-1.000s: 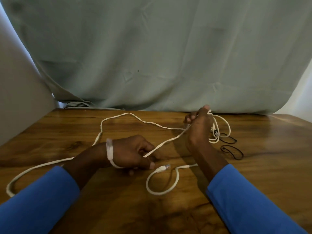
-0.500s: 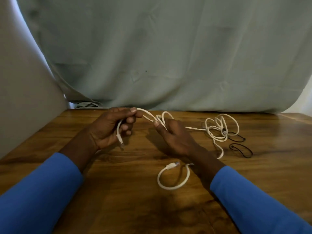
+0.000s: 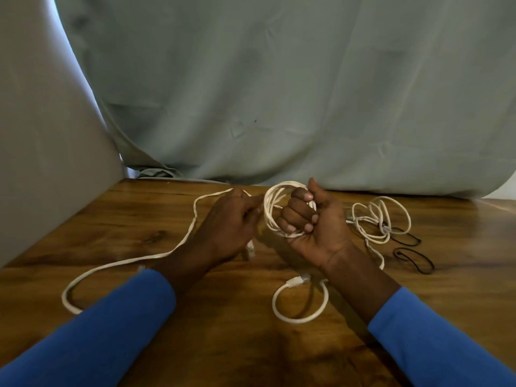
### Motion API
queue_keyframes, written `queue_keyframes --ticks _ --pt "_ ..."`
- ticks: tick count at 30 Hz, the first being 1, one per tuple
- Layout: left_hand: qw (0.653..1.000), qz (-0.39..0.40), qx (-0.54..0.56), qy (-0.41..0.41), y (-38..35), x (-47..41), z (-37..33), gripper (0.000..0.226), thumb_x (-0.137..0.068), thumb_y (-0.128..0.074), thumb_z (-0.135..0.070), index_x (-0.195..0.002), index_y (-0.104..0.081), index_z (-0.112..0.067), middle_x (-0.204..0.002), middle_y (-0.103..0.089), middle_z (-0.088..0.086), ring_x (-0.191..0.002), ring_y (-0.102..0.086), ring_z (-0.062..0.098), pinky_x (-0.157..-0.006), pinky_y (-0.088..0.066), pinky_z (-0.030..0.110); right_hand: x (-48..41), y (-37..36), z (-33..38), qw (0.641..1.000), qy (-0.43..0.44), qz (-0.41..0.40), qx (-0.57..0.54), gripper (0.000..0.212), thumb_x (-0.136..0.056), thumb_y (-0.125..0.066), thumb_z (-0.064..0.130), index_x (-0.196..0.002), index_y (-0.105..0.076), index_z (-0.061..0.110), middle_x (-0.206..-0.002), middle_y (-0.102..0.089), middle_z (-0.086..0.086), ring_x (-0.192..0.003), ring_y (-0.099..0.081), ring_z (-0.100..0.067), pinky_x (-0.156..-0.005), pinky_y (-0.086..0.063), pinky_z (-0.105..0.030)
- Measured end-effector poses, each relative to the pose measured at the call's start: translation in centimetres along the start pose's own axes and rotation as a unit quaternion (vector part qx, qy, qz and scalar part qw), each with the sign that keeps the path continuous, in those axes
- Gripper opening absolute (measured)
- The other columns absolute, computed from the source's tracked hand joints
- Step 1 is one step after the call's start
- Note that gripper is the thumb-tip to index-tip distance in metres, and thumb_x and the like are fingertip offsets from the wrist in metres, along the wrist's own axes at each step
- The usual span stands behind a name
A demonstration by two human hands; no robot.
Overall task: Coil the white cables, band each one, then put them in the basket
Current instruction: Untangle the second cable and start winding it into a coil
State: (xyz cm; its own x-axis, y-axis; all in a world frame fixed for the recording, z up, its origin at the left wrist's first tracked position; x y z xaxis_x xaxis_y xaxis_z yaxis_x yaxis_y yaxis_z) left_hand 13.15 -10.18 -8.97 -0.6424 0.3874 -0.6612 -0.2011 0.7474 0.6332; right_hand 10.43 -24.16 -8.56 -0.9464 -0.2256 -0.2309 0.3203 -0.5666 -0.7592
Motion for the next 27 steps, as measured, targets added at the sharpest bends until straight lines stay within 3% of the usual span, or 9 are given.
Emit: queue_keyframes --ticks 2,5,7,10,14,18,20,23,27 --pt "0.999 -0.008 0.035 0.001 -0.5 0.2 -1.6 0.024 -0.096 -0.062 -0.014 -0.100 -0.074 -0.035 -0.079 -0.068 -0.010 -0.073 -0.061 0.008 -0.065 -0.042 0.028 -0.1 0.5 0.6 0.999 0.033 -0.030 -0.015 0.053 -0.105 -0.034 0.040 -0.058 -0.047 0.019 -0.035 -0.029 0.007 -0.028 -0.028 -0.007 -0.040 -0.031 -0.019" --pt "0.992 -0.044 0.081 0.083 -1.1 0.6 -2.2 0.026 -0.091 -0.070 -0.017 -0.114 -0.076 -0.027 -0.091 -0.076 -0.011 -0.079 -0.068 0.004 -0.073 -0.057 0.027 0.0 1.3 1.3 0.996 0.059 -0.061 -0.028 0.051 -0.104 -0.036 0.041 -0.059 -0.046 0.020 -0.036 -0.029 0.008 -0.029 -0.029 -0.007 -0.040 -0.032 -0.018" --pt "0.983 -0.053 0.134 0.117 -1.5 1.0 -2.2 0.023 -0.089 -0.073 -0.013 -0.110 -0.073 -0.023 -0.086 -0.076 -0.010 -0.077 -0.071 0.005 -0.075 -0.062 0.036 0.0 1.3 1.5 0.994 0.068 -0.074 -0.041 0.049 -0.105 -0.034 0.043 -0.062 -0.043 0.020 -0.036 -0.029 0.008 -0.029 -0.029 -0.007 -0.040 -0.033 -0.018" --pt "0.965 -0.059 0.216 0.135 -1.7 1.4 -2.7 0.024 -0.092 -0.072 -0.010 -0.112 -0.066 -0.023 -0.081 -0.076 -0.006 -0.073 -0.074 0.010 -0.068 -0.064 0.041 0.2 1.1 2.0 0.991 0.079 -0.088 -0.059 0.045 -0.105 -0.034 0.045 -0.067 -0.039 0.022 -0.037 -0.028 0.008 -0.029 -0.028 -0.008 -0.040 -0.036 -0.018" --pt "0.944 -0.079 0.287 0.140 -1.8 1.6 -3.2 0.027 -0.094 -0.070 -0.006 -0.112 -0.062 -0.024 -0.083 -0.077 -0.001 -0.072 -0.075 0.018 -0.061 -0.062 0.037 0.2 1.3 2.3 0.988 0.090 -0.098 -0.076 0.051 -0.106 -0.033 0.047 -0.063 -0.043 0.021 -0.038 -0.028 0.008 -0.030 -0.028 -0.008 -0.044 -0.037 -0.018" --pt "0.976 0.005 0.218 0.029 -2.0 1.8 -4.0 0.030 -0.088 -0.065 0.007 -0.102 -0.074 -0.017 -0.087 -0.075 -0.005 -0.079 -0.074 0.013 -0.068 -0.060 0.027 0.1 1.5 2.2 0.985 0.100 -0.116 -0.082 0.050 -0.106 -0.034 0.046 -0.063 -0.043 0.021 -0.039 -0.029 0.008 -0.031 -0.030 -0.009 -0.043 -0.034 -0.017" --pt "0.987 0.016 0.152 -0.050 -1.7 1.8 -4.8 0.024 -0.087 -0.075 -0.003 -0.106 -0.075 -0.017 -0.093 -0.074 -0.009 -0.082 -0.072 0.008 -0.068 -0.058 0.021 0.3 1.5 2.2 0.985 0.092 -0.115 -0.090 0.049 -0.105 -0.035 0.048 -0.064 -0.042 0.022 -0.039 -0.029 0.008 -0.032 -0.032 -0.009 -0.044 -0.037 -0.018" --pt "0.986 -0.009 0.089 -0.138 -1.4 1.6 -5.3 0.011 -0.093 -0.075 -0.021 -0.103 -0.076 -0.017 -0.086 -0.072 -0.011 -0.076 -0.068 0.006 -0.064 -0.057 0.030 0.6 1.3 1.9 0.984 0.088 -0.122 -0.093 0.049 -0.105 -0.037 0.048 -0.064 -0.043 0.021 -0.041 -0.032 0.007 -0.036 -0.035 -0.010 -0.046 -0.041 -0.019" --pt "0.987 -0.029 0.113 -0.113 -1.5 1.7 -5.4 0.005 -0.090 -0.079 -0.021 -0.089 -0.076 -0.017 -0.075 -0.069 -0.011 -0.066 -0.066 0.010 -0.057 -0.053 0.033 0.9 0.9 1.5 0.985 0.093 -0.131 -0.063 0.049 -0.105 -0.037 0.048 -0.065 -0.045 0.021 -0.045 -0.038 0.003 -0.040 -0.043 -0.013 -0.049 -0.044 -0.020"
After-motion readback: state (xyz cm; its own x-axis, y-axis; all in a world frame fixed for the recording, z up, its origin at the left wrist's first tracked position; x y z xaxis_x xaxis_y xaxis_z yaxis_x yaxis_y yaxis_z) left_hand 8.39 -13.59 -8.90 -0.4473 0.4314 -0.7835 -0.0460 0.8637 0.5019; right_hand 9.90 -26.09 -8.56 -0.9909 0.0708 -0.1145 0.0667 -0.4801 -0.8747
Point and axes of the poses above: each hand's wrist, its own x-axis away from the middle knuckle, its own y-axis out of the back of the hand, z = x × y, the point moved 5 cm from there along -x, towards the middle knuckle
